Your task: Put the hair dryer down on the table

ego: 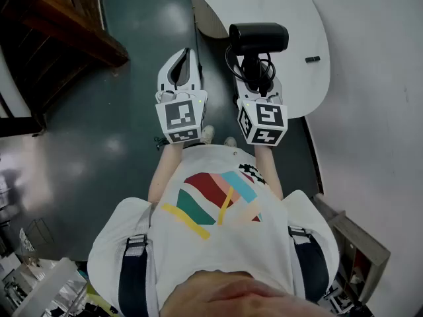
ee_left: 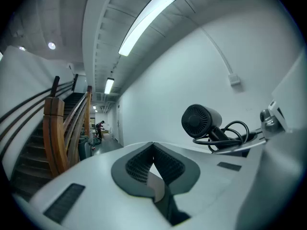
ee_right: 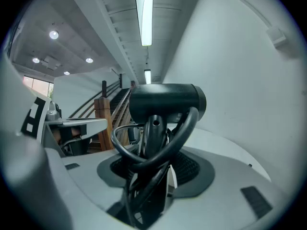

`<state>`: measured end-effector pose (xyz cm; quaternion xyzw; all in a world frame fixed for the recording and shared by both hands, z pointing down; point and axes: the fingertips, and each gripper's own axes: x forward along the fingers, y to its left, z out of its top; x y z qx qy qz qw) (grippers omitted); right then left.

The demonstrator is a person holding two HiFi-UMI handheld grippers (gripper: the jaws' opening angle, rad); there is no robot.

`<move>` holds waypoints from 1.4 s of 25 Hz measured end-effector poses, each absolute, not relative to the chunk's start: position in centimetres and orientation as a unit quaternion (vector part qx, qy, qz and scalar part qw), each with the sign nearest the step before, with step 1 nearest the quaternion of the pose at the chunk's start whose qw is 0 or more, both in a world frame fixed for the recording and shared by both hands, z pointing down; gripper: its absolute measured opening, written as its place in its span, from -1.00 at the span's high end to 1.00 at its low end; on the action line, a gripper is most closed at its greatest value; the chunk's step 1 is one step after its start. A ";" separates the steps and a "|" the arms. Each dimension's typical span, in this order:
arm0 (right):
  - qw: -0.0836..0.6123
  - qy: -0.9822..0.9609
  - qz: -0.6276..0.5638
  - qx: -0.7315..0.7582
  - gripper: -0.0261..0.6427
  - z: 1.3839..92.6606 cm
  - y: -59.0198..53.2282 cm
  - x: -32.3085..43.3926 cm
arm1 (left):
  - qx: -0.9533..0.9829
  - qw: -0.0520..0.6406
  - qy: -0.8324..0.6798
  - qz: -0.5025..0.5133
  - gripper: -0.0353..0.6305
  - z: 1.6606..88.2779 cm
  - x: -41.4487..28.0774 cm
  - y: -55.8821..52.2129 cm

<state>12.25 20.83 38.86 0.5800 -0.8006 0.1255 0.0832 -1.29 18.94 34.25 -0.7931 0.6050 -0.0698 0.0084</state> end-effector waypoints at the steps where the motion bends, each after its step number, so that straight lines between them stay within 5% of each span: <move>1: 0.083 -0.801 0.125 0.580 0.25 38.8 20.9 12.2 | -0.793 0.009 0.605 -0.069 0.85 34.2 -1.3 19.0; 23: 0.075 -0.799 0.126 0.584 0.25 38.5 20.9 11.9 | -0.784 -0.003 0.618 -0.051 0.85 34.1 -3.6 18.5; 35: 0.069 -0.794 0.116 0.592 0.25 38.5 20.0 7.4 | -0.773 -0.001 0.633 -0.028 0.85 34.3 -10.4 17.8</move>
